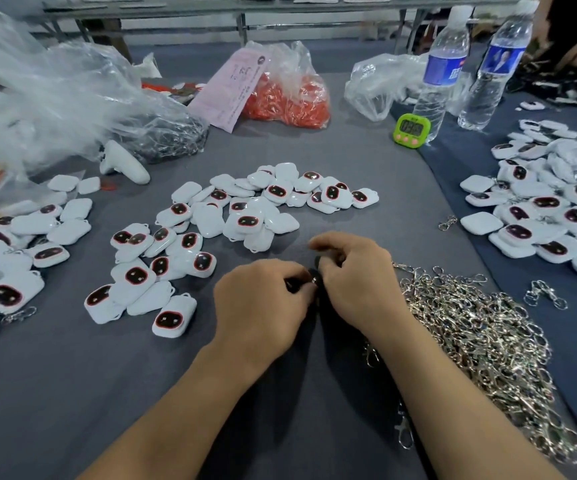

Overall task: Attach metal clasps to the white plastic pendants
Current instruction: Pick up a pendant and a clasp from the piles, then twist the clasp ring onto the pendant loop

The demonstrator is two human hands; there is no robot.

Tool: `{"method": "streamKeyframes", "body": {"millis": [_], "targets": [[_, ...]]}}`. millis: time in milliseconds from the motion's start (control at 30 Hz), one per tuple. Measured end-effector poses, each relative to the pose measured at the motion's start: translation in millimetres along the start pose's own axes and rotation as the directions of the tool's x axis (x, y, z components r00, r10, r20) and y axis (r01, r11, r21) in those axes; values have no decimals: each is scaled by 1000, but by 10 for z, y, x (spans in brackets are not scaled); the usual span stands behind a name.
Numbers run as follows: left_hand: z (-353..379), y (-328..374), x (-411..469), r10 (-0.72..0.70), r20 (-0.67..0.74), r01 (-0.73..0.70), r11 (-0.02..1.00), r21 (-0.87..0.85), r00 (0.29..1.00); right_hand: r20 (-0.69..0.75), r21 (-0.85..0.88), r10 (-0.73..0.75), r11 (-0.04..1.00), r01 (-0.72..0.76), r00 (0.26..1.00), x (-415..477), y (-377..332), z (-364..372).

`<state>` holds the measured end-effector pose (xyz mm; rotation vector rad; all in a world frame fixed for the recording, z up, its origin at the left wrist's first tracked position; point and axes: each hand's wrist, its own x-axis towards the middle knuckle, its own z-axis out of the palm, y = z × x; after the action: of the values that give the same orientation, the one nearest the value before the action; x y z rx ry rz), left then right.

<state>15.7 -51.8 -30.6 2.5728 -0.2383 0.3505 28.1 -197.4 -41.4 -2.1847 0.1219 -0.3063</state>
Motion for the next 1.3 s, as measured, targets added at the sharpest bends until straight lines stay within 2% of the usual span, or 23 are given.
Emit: {"method": "streamKeyframes", "body": {"millis": [100,167,300,433,600,700,767,833,967,1067,1233,1300], "targets": [[-38,-58,52,-179,-101,173,983,-62,979,74,-79,-98,991,103,992,49,-40,128],[-35,-80,61,-226,-122,213,971,-111,966,135,-97,-160,980,173,978,127,-65,193],[-82,-146,84,-183,-85,174,979,-104,979,221,-234,-242,927,292,945,364,-135,322],[-111,-200,92,-135,-23,135,991,-16,991,153,-278,-224,925,260,962,434,-127,407],[-123,-216,102,-162,-47,156,982,-109,986,3,-40,-109,993,109,994,347,-56,262],[-118,-220,90,-167,-16,163,976,-146,986,-198,230,-22,971,68,980,255,-11,101],[-108,-232,91,-172,-1,169,967,-189,985,-281,278,4,958,78,960,171,-5,-36],[-101,-241,93,-175,14,173,953,-248,984,-293,271,-4,959,87,956,59,-21,-136],[-90,-236,102,-148,5,140,927,-349,989,-155,410,40,912,27,987,-127,-120,-116],[-88,-219,87,-131,61,144,906,-397,990,-60,498,64,867,-25,996,-162,-182,-40],[-64,-204,77,-157,59,166,857,-488,986,65,310,59,948,-77,996,-169,-133,-13],[-73,-210,88,-166,55,168,824,-541,985,92,293,66,952,-90,994,-173,-141,-29]]}}
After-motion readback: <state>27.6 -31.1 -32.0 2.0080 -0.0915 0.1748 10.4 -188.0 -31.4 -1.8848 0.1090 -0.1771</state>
